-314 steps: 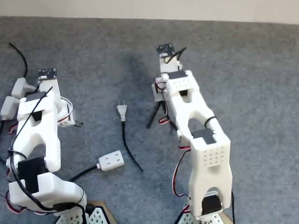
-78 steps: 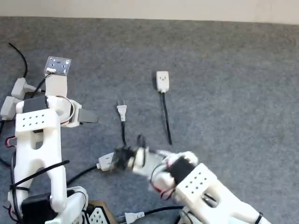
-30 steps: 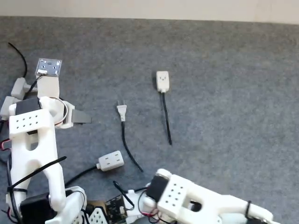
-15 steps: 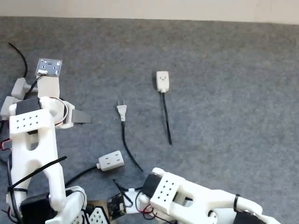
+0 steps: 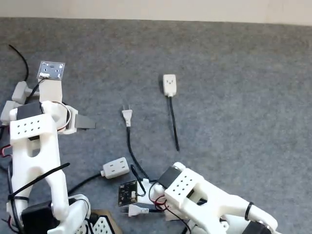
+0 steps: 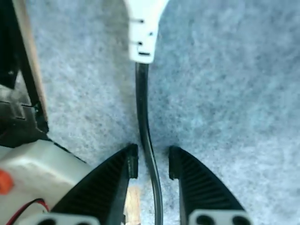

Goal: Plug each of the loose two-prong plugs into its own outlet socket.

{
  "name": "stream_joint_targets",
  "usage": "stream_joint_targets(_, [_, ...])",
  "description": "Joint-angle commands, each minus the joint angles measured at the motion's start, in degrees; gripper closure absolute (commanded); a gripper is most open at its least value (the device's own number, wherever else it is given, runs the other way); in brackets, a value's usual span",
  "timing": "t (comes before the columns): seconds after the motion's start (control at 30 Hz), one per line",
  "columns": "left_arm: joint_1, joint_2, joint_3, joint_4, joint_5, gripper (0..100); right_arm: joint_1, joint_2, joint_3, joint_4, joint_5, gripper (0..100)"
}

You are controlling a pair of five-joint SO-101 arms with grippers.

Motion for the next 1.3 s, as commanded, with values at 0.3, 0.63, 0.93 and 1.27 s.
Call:
stream_joint_targets(0.3, [-0.57, -0.04, -2.33, 0.44, -0.35, 56, 1.27, 0.22, 2.77, -3.56, 0.44, 99.4])
stream_joint_targets(0.63, [-0.40, -0.04, -1.98, 0.53, -0.09, 56, 20.62, -0.48, -7.16, -1.10, 8.44, 99.3])
stream_joint_targets(0.93, [2.24, -0.04, 0.84, 0.18, -0.09, 56, 39.34, 0.22, -29.58, 6.55, 16.53, 99.3])
stream_joint_targets(1.27, [2.42, -0.13, 0.84, 0.09, 0.00, 56, 50.24, 0.40, -30.20, 6.11, 23.82, 99.3])
